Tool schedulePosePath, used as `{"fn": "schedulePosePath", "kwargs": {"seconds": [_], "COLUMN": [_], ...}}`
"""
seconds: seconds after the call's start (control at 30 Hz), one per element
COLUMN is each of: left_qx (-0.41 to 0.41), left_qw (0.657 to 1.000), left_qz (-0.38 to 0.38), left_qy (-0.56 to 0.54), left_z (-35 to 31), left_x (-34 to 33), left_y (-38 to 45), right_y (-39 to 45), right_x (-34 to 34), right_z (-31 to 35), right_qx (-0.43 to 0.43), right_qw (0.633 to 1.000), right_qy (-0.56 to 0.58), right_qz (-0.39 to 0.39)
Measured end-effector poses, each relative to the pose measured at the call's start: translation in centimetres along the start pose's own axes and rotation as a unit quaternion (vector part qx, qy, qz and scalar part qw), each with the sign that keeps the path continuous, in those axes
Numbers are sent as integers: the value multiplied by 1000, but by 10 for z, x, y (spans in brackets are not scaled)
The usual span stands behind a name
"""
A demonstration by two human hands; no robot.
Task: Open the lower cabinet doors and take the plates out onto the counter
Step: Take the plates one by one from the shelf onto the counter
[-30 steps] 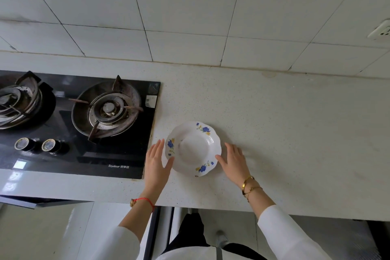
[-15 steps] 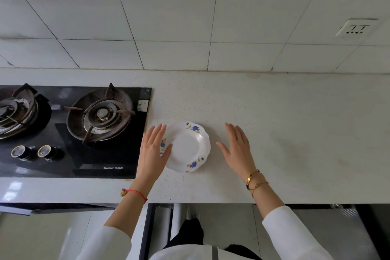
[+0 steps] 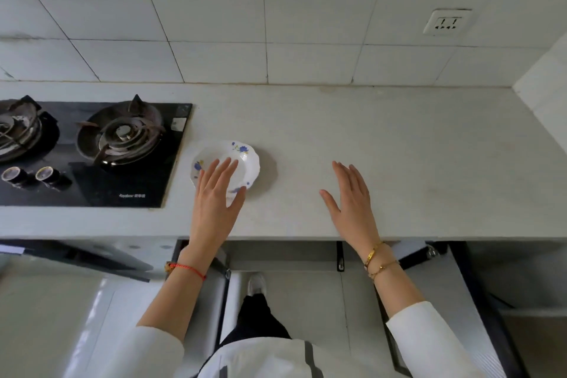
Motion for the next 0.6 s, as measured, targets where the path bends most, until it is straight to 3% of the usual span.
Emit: {"fn": "schedulePosePath", "kwargs": {"seconds": [0.33,0.6], "left_qx": [8,50], "left_qw": [999,998], "left_qz": [-33,-22], "left_qy": [3,-7], "left_z": [-80,-90], "left_x": [15,20], "left_y": [-123,-186], "right_y": [-116,-166], "right_x": [61,76], "right_z": [-43,-62], "right_qx": [24,9], "right_qw": [999,999], "right_qy": [26,33], "right_qz": [6,12]}}
Point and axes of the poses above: each hand's wrist, its own y-axis towards the middle knuckle, its own x-axis out of the back of the hand, z = x × y, the point moved 10 cm from there along y, towards the middle knuckle, and after that the axes turned 6 degrees about -z, right-handed, at the moved point
